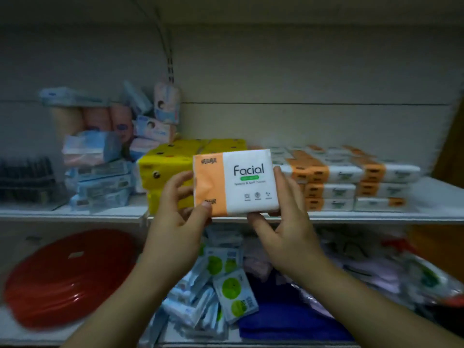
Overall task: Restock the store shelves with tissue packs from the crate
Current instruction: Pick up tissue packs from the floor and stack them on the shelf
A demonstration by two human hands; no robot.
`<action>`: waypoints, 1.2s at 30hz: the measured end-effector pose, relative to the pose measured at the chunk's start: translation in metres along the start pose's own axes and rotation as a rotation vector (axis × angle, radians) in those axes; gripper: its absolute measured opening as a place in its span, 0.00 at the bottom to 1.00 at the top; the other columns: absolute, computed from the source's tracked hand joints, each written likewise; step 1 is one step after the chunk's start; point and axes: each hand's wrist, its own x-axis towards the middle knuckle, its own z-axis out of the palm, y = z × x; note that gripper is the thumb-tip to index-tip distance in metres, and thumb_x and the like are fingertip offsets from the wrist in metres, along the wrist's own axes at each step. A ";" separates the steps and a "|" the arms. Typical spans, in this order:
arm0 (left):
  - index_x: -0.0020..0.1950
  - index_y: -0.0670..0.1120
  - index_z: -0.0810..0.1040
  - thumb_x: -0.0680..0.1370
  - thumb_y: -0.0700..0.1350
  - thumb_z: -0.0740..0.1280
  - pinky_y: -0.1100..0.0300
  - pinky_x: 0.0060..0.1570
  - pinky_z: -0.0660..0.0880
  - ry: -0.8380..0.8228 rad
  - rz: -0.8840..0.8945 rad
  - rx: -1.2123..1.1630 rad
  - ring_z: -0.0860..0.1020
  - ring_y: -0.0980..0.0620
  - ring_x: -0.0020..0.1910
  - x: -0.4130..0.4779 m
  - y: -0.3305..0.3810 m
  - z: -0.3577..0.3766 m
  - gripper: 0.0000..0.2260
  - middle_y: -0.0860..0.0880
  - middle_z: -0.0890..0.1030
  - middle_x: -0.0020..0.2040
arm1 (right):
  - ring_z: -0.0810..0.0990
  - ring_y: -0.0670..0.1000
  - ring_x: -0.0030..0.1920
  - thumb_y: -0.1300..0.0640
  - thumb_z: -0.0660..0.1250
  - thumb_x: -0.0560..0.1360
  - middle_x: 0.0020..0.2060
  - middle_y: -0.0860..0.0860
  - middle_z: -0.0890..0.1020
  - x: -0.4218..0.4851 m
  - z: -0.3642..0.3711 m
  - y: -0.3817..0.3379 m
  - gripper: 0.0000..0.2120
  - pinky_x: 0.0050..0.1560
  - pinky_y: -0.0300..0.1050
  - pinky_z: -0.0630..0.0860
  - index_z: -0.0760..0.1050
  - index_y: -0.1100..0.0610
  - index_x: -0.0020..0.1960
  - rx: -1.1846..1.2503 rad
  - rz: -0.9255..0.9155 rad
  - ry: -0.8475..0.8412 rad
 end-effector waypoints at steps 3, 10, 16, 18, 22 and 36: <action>0.50 0.62 0.70 0.77 0.39 0.64 0.48 0.45 0.79 -0.103 -0.004 0.026 0.81 0.51 0.44 0.007 0.009 0.045 0.16 0.62 0.77 0.44 | 0.64 0.28 0.60 0.54 0.65 0.72 0.62 0.35 0.61 0.000 -0.046 0.013 0.36 0.55 0.19 0.63 0.52 0.33 0.71 -0.127 -0.055 0.069; 0.61 0.60 0.67 0.74 0.43 0.69 0.66 0.45 0.76 -0.386 0.062 0.217 0.79 0.59 0.47 0.021 0.024 0.146 0.21 0.53 0.74 0.60 | 0.62 0.35 0.60 0.53 0.72 0.70 0.63 0.43 0.63 0.003 -0.147 0.054 0.31 0.60 0.23 0.61 0.65 0.43 0.70 -0.439 -0.007 0.129; 0.69 0.55 0.69 0.75 0.49 0.67 0.60 0.58 0.73 -0.480 0.236 0.420 0.75 0.59 0.50 0.034 0.034 0.219 0.22 0.56 0.70 0.57 | 0.72 0.54 0.61 0.55 0.72 0.72 0.63 0.54 0.70 -0.002 -0.215 0.081 0.28 0.57 0.41 0.67 0.68 0.50 0.70 -0.582 0.143 0.156; 0.69 0.55 0.69 0.76 0.51 0.67 0.59 0.59 0.72 -0.530 0.285 0.454 0.74 0.58 0.52 0.035 0.037 0.239 0.22 0.56 0.70 0.56 | 0.74 0.56 0.58 0.56 0.71 0.72 0.61 0.57 0.72 -0.005 -0.234 0.090 0.26 0.55 0.44 0.71 0.70 0.52 0.69 -0.599 0.156 0.186; 0.70 0.56 0.68 0.76 0.52 0.65 0.61 0.61 0.69 -0.624 0.375 0.523 0.72 0.55 0.59 0.039 0.038 0.276 0.21 0.55 0.71 0.62 | 0.77 0.59 0.54 0.52 0.67 0.71 0.58 0.59 0.74 -0.011 -0.267 0.109 0.24 0.52 0.47 0.74 0.73 0.54 0.67 -0.643 0.185 0.230; 0.51 0.55 0.76 0.75 0.45 0.68 0.58 0.40 0.74 -0.292 0.195 0.689 0.78 0.55 0.41 0.136 0.024 0.221 0.07 0.51 0.79 0.45 | 0.67 0.56 0.63 0.55 0.55 0.81 0.64 0.55 0.68 0.115 -0.196 0.106 0.23 0.61 0.51 0.69 0.58 0.47 0.75 -0.655 0.138 -0.119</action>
